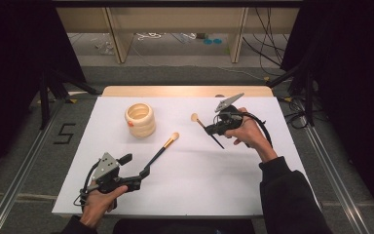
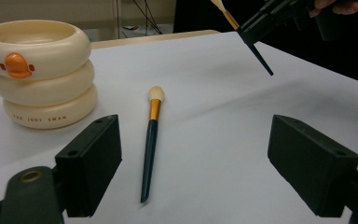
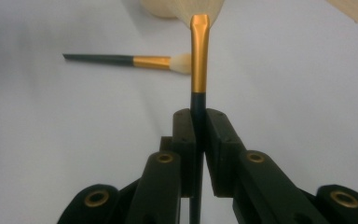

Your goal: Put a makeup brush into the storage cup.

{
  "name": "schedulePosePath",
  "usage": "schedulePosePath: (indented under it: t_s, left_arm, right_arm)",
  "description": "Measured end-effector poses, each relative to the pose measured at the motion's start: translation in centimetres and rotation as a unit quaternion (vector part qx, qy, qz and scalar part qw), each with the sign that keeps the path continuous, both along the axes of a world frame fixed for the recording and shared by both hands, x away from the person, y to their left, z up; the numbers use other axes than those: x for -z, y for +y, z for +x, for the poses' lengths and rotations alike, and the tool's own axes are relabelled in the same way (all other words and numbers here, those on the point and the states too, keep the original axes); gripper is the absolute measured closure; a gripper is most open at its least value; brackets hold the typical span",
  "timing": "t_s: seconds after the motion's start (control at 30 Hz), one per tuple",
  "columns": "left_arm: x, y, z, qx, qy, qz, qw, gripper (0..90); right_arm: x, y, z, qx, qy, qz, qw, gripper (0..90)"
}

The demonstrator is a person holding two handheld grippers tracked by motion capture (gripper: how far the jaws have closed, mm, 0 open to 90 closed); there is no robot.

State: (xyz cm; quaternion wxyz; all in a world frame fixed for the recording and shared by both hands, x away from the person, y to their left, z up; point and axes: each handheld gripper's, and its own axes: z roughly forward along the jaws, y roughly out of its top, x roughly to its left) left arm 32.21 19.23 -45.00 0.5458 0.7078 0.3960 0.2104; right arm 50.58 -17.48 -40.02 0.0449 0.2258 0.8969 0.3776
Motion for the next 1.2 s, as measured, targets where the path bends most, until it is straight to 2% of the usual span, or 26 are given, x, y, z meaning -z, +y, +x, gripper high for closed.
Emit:
schedulePosePath:
  t_s: [0.03,0.07,0.27,0.33,0.4,0.53,0.57,0.6,0.67,0.7,0.77,0.8,0.87,0.9,0.93,0.97,1.03,1.07,1.13,1.2]
  left_arm:
    - [0.0,0.0,0.0,0.000,0.002,-0.002,1.0000,17.0]
    - [0.0,0.0,0.0,0.001,0.003,-0.004,1.0000,16.9]
    - [0.1,-0.5,0.5,0.005,0.011,-0.016,0.9998,16.7]
    - [0.1,-1.0,0.6,0.014,0.009,-0.017,0.9997,16.7]
    - [0.0,-1.5,0.6,0.022,0.008,-0.009,0.9997,16.6]
    - [0.0,-2.3,0.8,0.030,0.012,-0.019,0.9993,16.8]
    - [0.0,-2.5,0.9,0.034,0.009,-0.017,0.9992,16.8]
    - [0.1,-2.9,0.9,0.031,0.017,-0.023,0.9991,16.8]
    - [0.2,-3.3,1.2,0.042,0.017,-0.016,0.9988,17.1]
    - [0.3,-3.6,1.2,0.042,0.025,-0.021,0.9986,17.4]
    - [0.4,-4.1,1.4,0.047,0.026,-0.020,0.9984,17.4]
    - [0.5,-4.3,1.5,0.047,0.028,-0.019,0.9983,17.5]
    - [0.6,-4.7,1.7,0.052,0.031,-0.019,0.9980,17.5]
    - [0.6,-4.8,1.8,0.056,0.027,-0.016,0.9979,17.4]
    - [0.6,-4.9,2.0,0.061,0.024,-0.014,0.9977,17.4]
    - [0.7,-5.2,2.0,0.056,0.030,-0.018,0.9978,17.4]
    - [0.8,-5.6,2.1,0.059,0.031,-0.020,0.9975,17.5]
    - [0.8,-5.7,2.1,0.059,0.032,-0.021,0.9975,17.7]
    - [0.7,-6.1,2.2,0.069,0.026,-0.023,0.9970,18.8]
    - [0.6,-6.4,2.1,0.067,0.026,-0.029,0.9970,21.9]
  right_arm:
    - [-0.1,0.1,-0.1,-0.003,-0.002,0.004,1.0000,83.0]
    - [-0.3,0.3,-0.4,-0.007,-0.001,0.020,0.9998,83.0]
    - [-0.9,1.0,-1.8,-0.017,-0.009,0.081,0.9965,83.0]
    - [-1.0,1.3,-2.3,-0.022,-0.009,0.103,0.9943,83.0]
    - [-1.1,1.5,-2.9,-0.031,-0.011,0.115,0.9928,83.0]
    - [-0.7,2.5,-4.5,-0.052,-0.006,0.144,0.9882,83.1]
    - [-0.7,2.5,-4.5,-0.052,-0.006,0.144,0.9882,83.1]
    - [-0.6,2.7,-4.8,-0.053,-0.006,0.148,0.9875,83.1]
    - [-0.3,3.1,-5.3,-0.065,0.005,0.165,0.9842,83.0]
    - [-0.1,3.3,-5.7,-0.064,0.000,0.168,0.9838,83.0]
    - [0.1,3.4,-5.7,-0.063,0.005,0.171,0.9833,83.0]
    - [0.3,3.6,-5.9,-0.063,0.005,0.184,0.9810,83.0]
    - [0.6,4.0,-6.1,-0.068,0.013,0.180,0.9813,83.0]
    - [0.8,4.1,-6.1,-0.067,0.007,0.180,0.9814,83.0]
    - [0.9,4.4,-6.3,-0.068,0.011,0.179,0.9814,83.0]
    - [0.8,4.5,-6.4,-0.070,0.012,0.177,0.9816,83.0]
    - [1.0,4.9,-6.6,-0.076,0.013,0.185,0.9798,83.0]
    - [1.0,5.0,-6.8,-0.074,0.014,0.183,0.9802,83.0]
    - [1.0,5.4,-6.9,-0.082,0.010,0.189,0.9785,83.0]
    - [1.0,5.8,-7.2,-0.078,0.003,0.195,0.9777,83.0]
